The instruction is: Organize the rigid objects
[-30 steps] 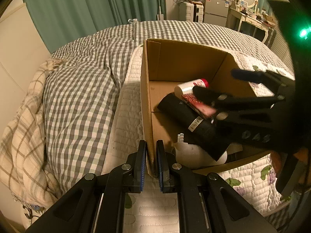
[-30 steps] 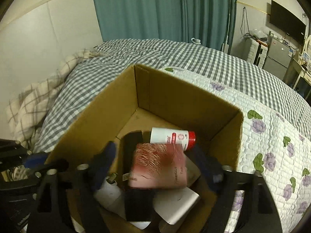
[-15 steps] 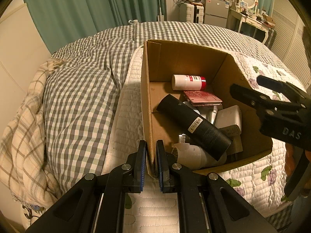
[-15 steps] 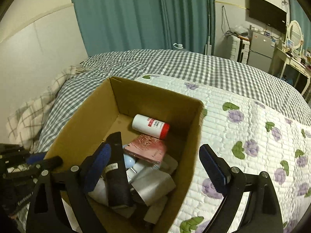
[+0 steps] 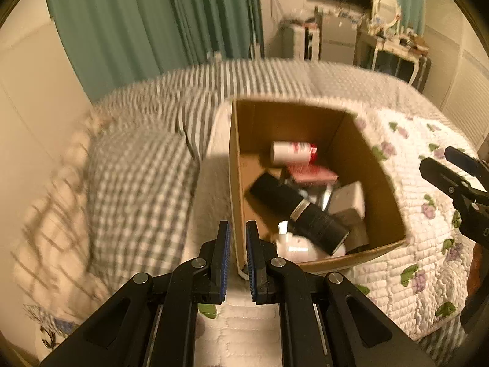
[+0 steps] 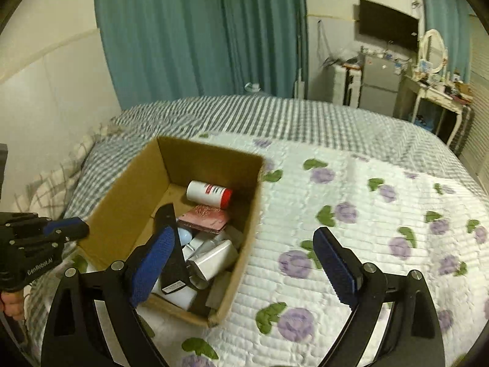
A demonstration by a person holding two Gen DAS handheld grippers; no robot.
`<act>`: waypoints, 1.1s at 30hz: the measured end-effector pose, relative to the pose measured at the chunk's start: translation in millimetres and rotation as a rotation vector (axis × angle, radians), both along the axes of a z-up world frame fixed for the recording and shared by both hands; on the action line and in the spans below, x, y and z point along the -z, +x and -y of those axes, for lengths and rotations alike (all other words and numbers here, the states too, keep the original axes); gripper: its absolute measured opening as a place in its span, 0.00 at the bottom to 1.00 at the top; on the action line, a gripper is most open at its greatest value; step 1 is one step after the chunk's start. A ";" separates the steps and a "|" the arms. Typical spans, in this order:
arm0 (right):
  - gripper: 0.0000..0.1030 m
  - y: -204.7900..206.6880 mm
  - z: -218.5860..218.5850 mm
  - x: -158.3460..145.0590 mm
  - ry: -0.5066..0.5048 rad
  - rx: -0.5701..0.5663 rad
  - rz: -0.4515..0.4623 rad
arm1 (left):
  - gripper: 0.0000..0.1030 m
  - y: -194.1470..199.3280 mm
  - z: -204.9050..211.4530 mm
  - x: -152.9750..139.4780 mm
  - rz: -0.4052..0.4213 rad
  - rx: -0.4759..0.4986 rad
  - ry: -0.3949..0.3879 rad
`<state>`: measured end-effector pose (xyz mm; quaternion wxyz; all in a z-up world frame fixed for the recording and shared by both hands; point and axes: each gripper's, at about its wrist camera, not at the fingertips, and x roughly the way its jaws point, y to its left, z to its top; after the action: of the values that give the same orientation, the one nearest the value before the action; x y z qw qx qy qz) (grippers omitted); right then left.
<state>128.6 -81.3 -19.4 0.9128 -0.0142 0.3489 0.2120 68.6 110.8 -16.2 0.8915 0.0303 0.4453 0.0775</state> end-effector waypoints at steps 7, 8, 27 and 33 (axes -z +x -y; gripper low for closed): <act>0.92 -48.4 32.5 -42.9 0.053 0.071 0.125 | 0.49 -36.6 22.5 -50.0 0.233 0.034 -0.018; 0.96 -57.2 37.1 -50.2 0.065 0.078 0.151 | 0.57 -41.6 25.6 -54.1 0.271 0.032 -0.011; 1.00 -111.1 85.1 -42.6 0.134 0.258 0.296 | 0.80 -87.2 64.5 -41.4 0.507 0.033 0.012; 1.00 -110.4 85.5 -40.7 0.134 0.259 0.287 | 0.80 -88.5 65.6 -41.2 0.504 0.028 0.020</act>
<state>18.1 -166.8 21.3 0.9717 0.0617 0.1990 0.1113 -19.9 45.2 25.0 0.9750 0.0248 0.2079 0.0745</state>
